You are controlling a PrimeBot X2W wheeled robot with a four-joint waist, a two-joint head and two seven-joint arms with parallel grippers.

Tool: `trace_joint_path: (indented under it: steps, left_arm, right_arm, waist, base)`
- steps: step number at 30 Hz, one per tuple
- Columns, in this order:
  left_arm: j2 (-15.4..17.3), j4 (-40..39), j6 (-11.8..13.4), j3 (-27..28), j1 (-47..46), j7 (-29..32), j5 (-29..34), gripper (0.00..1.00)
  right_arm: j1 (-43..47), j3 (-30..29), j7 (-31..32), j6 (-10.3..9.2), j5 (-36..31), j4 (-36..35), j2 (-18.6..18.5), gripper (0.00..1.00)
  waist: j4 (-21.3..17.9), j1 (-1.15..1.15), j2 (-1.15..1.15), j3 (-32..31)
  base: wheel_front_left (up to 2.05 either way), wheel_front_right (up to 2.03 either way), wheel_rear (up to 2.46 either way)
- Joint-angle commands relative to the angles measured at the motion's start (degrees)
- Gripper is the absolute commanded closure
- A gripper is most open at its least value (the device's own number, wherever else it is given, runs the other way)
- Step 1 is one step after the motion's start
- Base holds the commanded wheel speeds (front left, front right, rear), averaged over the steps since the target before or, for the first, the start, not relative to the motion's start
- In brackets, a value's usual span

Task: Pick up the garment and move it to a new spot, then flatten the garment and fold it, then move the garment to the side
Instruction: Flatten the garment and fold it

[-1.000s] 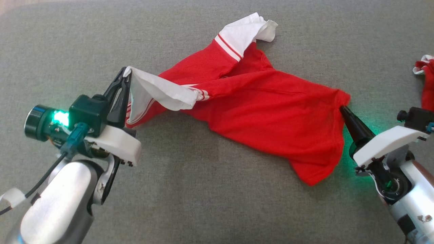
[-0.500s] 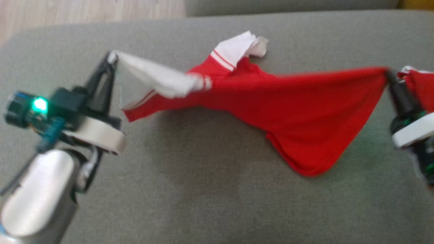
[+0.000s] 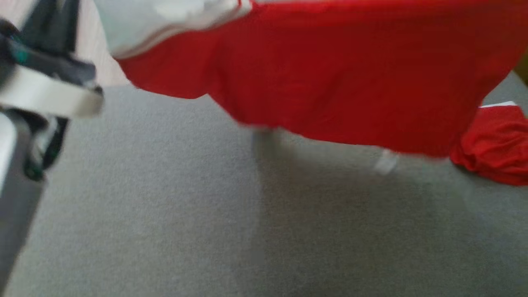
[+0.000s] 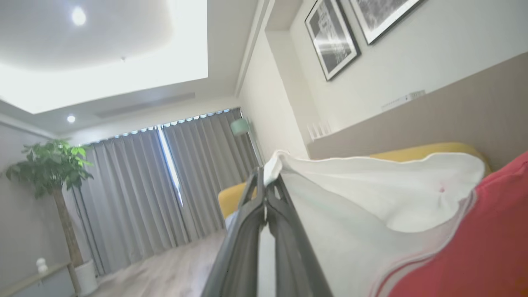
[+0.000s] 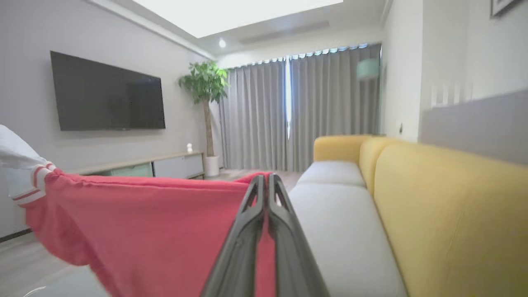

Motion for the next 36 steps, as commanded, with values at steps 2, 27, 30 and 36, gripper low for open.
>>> trace_joint_path:
  steps: [2,27,30,36]
  left_arm:
    - [3.1,-1.9,-0.4,3.9,-6.4,0.7,-0.2,1.00]
    - [-8.6,38.6,-6.3,-6.4,-51.2,-6.1,7.2,1.00]
    - [-10.1,41.8,-6.5,-6.4,-53.9,-9.4,7.0,1.00]
    - [-11.0,45.0,-7.5,-7.5,-52.1,-12.9,5.9,1.00]
  right_arm:
    - [-2.5,-2.2,0.6,-0.05,-0.8,-1.7,-3.0,1.00]
    - [-43.3,2.1,0.3,-0.05,-21.7,29.3,13.2,1.00]
    - [-46.3,3.3,-1.9,-0.05,-22.7,32.1,13.2,1.00]
    - [-46.3,7.2,-3.3,-0.05,-21.1,34.0,12.5,1.00]
  waist:
    - [-1.1,0.02,0.00,-1.1]
    - [3.0,0.02,0.00,20.2]
    - [3.5,0.02,0.00,21.8]
    - [4.0,0.02,0.00,24.6]
  base:
    - [0.00,0.00,0.00]
    - [0.00,0.00,0.00]
    - [0.00,0.00,0.00]
    - [0.00,0.00,0.00]
